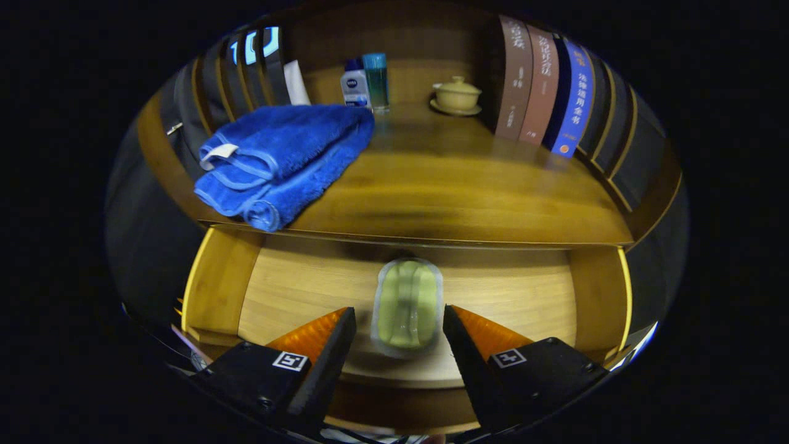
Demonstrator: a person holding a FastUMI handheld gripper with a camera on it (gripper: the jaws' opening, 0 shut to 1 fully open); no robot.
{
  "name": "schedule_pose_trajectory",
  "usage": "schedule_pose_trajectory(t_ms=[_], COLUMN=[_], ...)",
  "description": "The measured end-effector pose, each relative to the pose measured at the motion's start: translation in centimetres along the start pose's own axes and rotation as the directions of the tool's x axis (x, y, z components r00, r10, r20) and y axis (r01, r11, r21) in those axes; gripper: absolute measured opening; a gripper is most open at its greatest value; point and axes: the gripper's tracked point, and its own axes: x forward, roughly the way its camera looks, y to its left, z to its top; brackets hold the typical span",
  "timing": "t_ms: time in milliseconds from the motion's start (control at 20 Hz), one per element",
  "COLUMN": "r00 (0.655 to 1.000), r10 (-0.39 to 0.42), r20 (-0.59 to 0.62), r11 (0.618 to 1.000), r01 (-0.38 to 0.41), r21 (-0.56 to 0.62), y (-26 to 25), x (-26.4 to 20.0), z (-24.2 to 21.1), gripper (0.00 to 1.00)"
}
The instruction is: Pull open the drawer, take out the items inside it, and place them on the countertop above the cabinet.
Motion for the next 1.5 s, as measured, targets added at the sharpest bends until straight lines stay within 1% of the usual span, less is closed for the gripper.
schedule_pose_trajectory(t_ms=[50,150,200,250,300,400,550,650,800,950,1150,1300,1500], r00=[1.000,0.997,0.995,0.995,0.996,0.996,0.997,0.997,0.999,1.000,1.000,0.998,0.998], r10=[-0.022,-0.068,-0.083,-0.075,-0.084,-0.081,-0.054,-0.058,-0.037,0.008,0.010,-0.020,-0.049], r20=[-0.015,-0.039,-0.049,-0.066,-0.042,-0.042,-0.062,-0.057,-0.029,-0.022,0.027,0.065,0.047], r11=[1.000,0.998,0.996,0.996,0.994,0.993,0.994,0.992,0.993,0.990,0.991,0.993,0.993], r01=[0.022,0.069,0.084,0.078,0.087,0.084,0.060,0.064,0.040,-0.005,-0.014,0.012,0.043], r21=[0.001,0.010,0.026,0.045,0.073,0.082,0.095,0.111,0.109,0.138,0.131,0.120,0.112], y=[-0.3,-1.1,-1.3,-1.5,-1.6,-1.7,-1.6,-2.0,-1.4,-0.4,-0.6,-1.5,-2.1], x=[1.2,2.7,3.4,3.8,3.5,3.6,2.7,1.2,-1.7,-5.3,-9.2,-9.7,-7.2], z=[-0.2,-0.6,-0.8,-1.2,-0.7,-0.7,-0.8,-0.5,0.4,1.1,3.5,6.8,10.9], gripper=[0.90,0.81,0.75,0.72,0.55,0.20,0.21,0.21,0.20,0.20,0.21,0.20,0.20])
